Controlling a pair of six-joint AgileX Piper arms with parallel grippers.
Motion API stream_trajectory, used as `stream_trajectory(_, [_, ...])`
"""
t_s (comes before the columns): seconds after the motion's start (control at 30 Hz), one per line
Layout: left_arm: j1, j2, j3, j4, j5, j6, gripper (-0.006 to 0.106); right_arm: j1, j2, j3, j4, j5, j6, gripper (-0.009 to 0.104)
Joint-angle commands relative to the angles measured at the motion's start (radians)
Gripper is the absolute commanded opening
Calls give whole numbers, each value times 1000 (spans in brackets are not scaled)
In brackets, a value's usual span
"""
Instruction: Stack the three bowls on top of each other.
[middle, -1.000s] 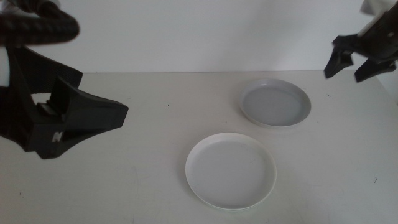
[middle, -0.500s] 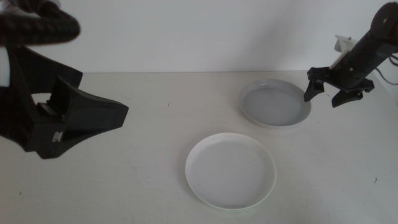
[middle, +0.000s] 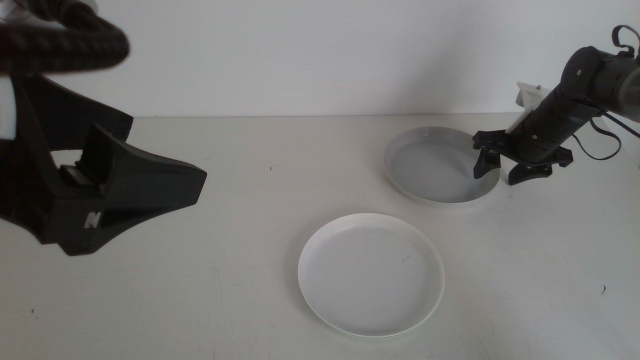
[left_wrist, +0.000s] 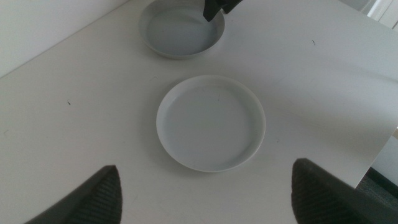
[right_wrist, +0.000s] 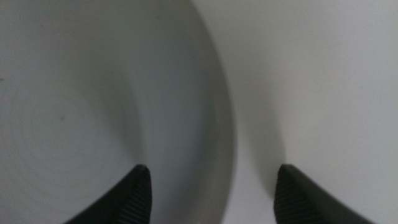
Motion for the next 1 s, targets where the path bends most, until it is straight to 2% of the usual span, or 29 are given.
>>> stream_trajectory(0.0, [1,-5,-32,-27,-52,-8,105,9,-61,-34,-5,-36,-2,45])
stream_trajectory(0.17, [1,-5,-32,-27,-52,-8,105,20,-58,-34,-8,-54,-2,27])
stream_trajectory(0.37, [1,-5,-32,-27,-52,-8,105,20,-59,-34,-15,-47,-14,-1])
stream_trajectory(0.73, [1,-5,-32,-27,-52,-8,105,20,-196,-20,26,19,-30,-1])
stream_trajectory(0.87, [1,-5,-32,-27,-52,-8,105,22,-311,73,80,-18,-74,-1])
stream_trajectory(0.97, [1,-5,-32,-27,-52,-8,105,32,-421,223,143,-96,-120,-1])
